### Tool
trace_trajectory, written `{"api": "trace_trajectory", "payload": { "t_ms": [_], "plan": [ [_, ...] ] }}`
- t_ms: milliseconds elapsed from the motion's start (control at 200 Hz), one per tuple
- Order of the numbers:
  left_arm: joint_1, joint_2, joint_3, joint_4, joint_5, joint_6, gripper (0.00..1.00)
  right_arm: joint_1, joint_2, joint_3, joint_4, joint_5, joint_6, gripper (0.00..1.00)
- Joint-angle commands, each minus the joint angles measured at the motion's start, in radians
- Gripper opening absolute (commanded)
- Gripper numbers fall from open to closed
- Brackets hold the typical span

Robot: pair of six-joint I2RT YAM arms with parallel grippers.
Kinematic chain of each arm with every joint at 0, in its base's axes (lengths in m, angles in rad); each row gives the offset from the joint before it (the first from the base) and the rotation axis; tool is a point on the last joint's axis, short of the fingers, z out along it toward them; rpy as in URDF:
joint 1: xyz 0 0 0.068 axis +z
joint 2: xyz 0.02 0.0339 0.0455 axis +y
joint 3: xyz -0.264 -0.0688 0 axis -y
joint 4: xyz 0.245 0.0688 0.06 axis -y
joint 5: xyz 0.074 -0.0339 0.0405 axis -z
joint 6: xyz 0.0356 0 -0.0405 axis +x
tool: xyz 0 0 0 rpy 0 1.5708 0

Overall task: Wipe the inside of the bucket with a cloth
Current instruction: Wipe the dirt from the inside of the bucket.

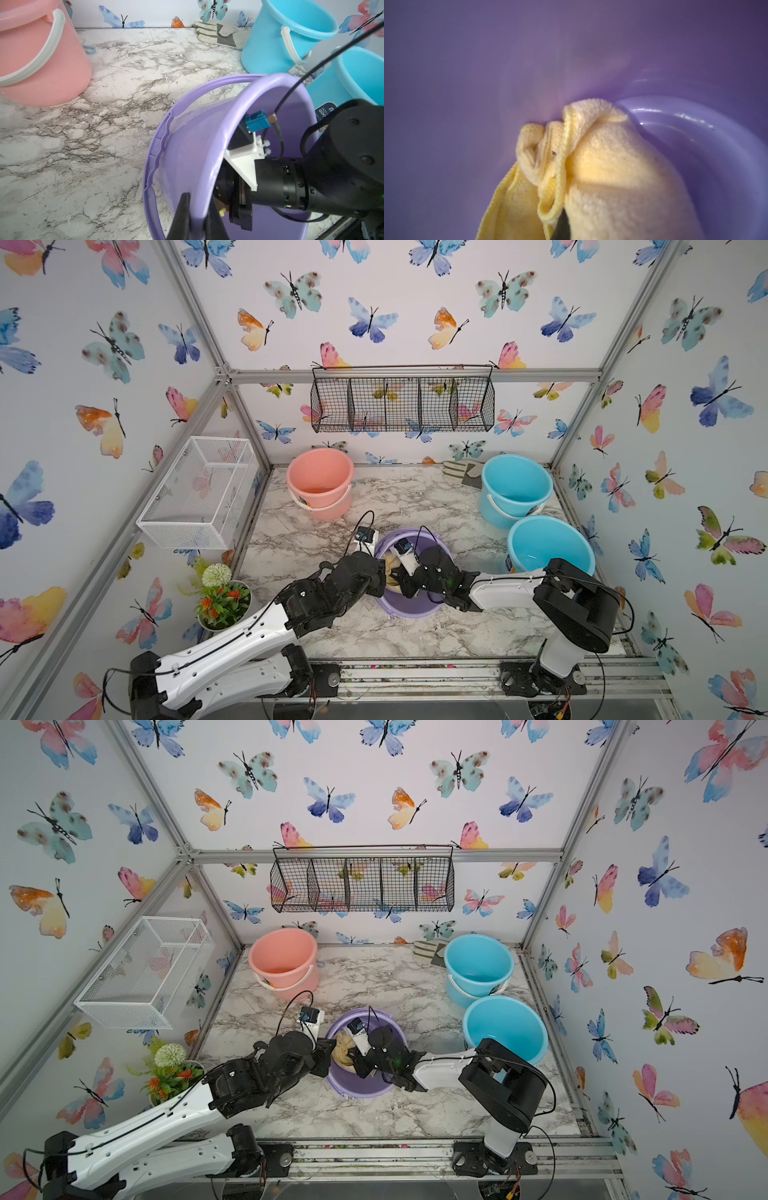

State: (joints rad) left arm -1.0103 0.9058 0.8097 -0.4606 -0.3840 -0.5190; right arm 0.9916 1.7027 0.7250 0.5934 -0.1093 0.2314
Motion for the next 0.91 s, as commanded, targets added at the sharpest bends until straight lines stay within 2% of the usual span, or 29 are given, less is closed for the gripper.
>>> {"api": "trace_trajectory", "payload": {
  "t_ms": [0, 270, 541, 731, 901],
  "plan": [
    [0.001, -0.011, -0.003, 0.015, 0.026, -0.044, 0.0, 0.0, -0.009, -0.036, 0.177, 0.147, -0.016, 0.02],
    [0.0, -0.015, -0.003, 0.007, 0.037, -0.046, 0.0, 0.002, 0.007, 0.01, 0.137, 0.404, -0.19, 0.02],
    [-0.001, -0.022, -0.01, 0.007, 0.037, -0.041, 0.0, 0.002, 0.024, 0.132, -0.201, 0.654, -0.335, 0.02],
    [0.0, -0.019, -0.018, 0.021, 0.034, -0.033, 0.0, 0.002, 0.009, 0.193, -0.424, 0.695, -0.309, 0.02],
    [0.0, -0.006, -0.015, 0.013, 0.026, -0.027, 0.0, 0.002, 0.024, 0.288, -0.726, 0.601, -0.195, 0.02]
  ]
}}
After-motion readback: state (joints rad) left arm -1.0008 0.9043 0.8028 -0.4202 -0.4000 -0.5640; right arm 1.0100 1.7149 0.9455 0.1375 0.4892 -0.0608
